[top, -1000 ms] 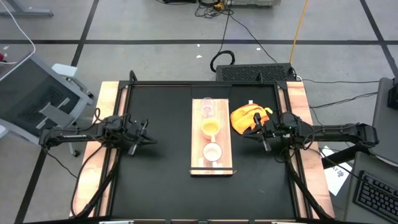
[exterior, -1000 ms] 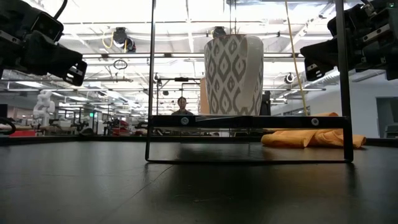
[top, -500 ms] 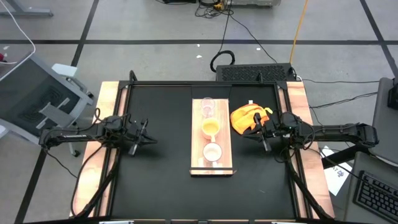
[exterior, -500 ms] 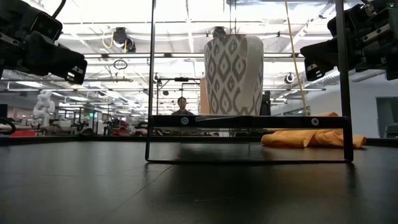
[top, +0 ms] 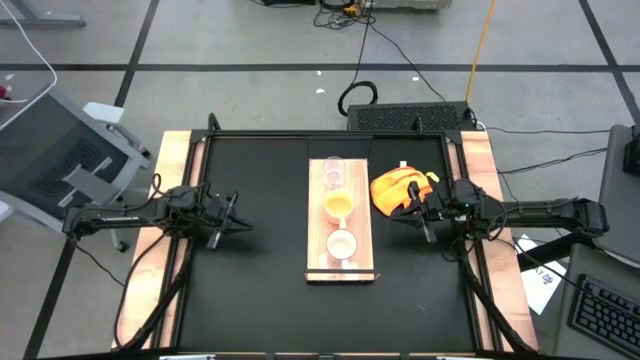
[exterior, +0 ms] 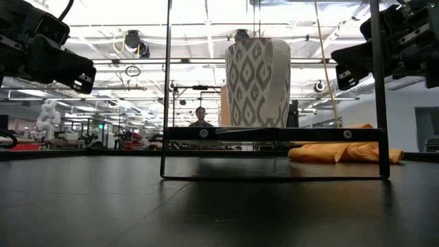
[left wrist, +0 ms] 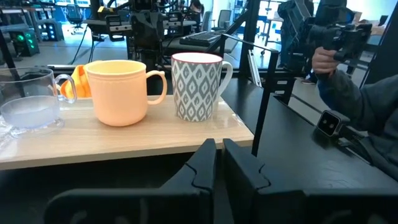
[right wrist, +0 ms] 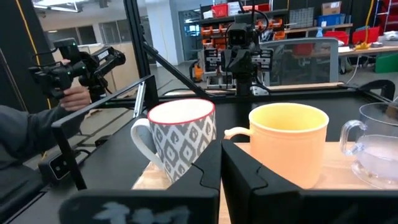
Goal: Stack small to large cups/mugs on shelf
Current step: Return to Home Position
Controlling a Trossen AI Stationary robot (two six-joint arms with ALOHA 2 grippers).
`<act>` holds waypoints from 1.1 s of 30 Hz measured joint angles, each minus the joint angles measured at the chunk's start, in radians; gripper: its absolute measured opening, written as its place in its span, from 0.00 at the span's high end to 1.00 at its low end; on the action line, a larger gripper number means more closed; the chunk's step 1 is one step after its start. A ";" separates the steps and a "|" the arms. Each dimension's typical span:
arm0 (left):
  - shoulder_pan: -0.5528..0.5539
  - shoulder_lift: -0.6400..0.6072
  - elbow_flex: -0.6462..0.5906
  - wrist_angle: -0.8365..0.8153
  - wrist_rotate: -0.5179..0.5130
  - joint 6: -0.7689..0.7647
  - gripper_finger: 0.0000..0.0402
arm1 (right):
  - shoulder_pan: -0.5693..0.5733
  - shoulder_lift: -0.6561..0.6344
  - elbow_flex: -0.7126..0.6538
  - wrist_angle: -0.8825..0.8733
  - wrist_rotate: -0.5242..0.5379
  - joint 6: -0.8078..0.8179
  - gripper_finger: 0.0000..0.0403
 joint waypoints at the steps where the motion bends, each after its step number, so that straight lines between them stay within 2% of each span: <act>1: 0.000 0.000 0.000 0.000 0.000 0.000 0.92 | 0.000 0.000 0.000 -0.001 0.000 0.000 1.00; 11: 0.000 0.000 0.000 0.000 0.000 -0.002 0.92 | 0.000 0.000 0.000 -0.001 0.000 -0.006 1.00; 16: 0.000 0.000 0.000 0.001 -0.001 0.054 0.92 | 0.000 0.000 0.000 0.000 0.000 -0.006 1.00; 33: 0.000 0.000 0.000 0.001 -0.001 0.050 0.92 | 0.000 0.000 0.000 0.001 0.000 -0.006 1.00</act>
